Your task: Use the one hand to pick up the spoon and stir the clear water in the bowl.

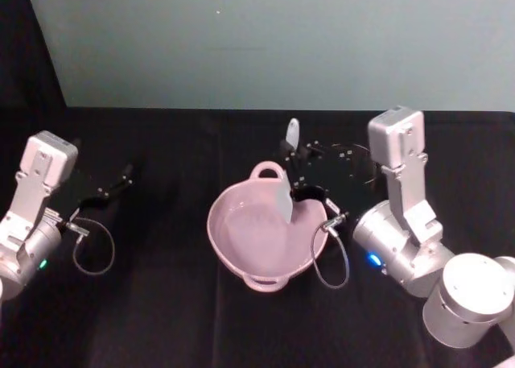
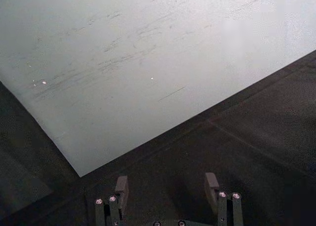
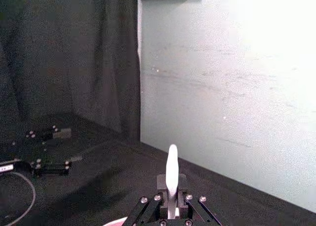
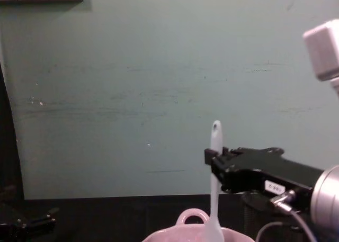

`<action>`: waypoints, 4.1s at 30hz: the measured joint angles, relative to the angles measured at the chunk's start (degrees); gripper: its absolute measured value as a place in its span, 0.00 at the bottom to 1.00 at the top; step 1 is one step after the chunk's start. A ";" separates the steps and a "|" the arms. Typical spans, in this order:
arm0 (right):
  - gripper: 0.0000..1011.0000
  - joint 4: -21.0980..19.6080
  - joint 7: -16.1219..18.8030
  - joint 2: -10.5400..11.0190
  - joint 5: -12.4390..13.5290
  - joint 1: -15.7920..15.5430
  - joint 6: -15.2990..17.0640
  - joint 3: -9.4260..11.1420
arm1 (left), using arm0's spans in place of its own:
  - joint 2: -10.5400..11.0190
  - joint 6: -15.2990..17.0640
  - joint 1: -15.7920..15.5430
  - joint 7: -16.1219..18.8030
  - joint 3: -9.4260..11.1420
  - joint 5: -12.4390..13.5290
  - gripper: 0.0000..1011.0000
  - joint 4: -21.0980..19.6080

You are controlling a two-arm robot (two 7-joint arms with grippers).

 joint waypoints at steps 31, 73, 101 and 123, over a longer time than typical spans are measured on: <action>0.11 -10.68 0.29 0.57 20.19 -2.26 14.59 11.90 | 0.00 0.00 0.00 0.00 0.00 0.00 1.00 0.00; 0.11 -0.63 -8.11 0.65 30.22 3.77 15.73 14.53 | 0.00 0.00 0.00 0.00 0.00 0.00 1.00 0.00; 0.11 3.01 -8.73 3.02 32.43 2.56 12.24 10.92 | 0.00 0.00 0.00 0.00 0.00 0.00 1.00 0.00; 0.11 3.72 -10.54 2.98 33.92 2.53 12.08 10.49 | 0.00 0.00 0.00 0.00 0.00 0.00 1.00 0.00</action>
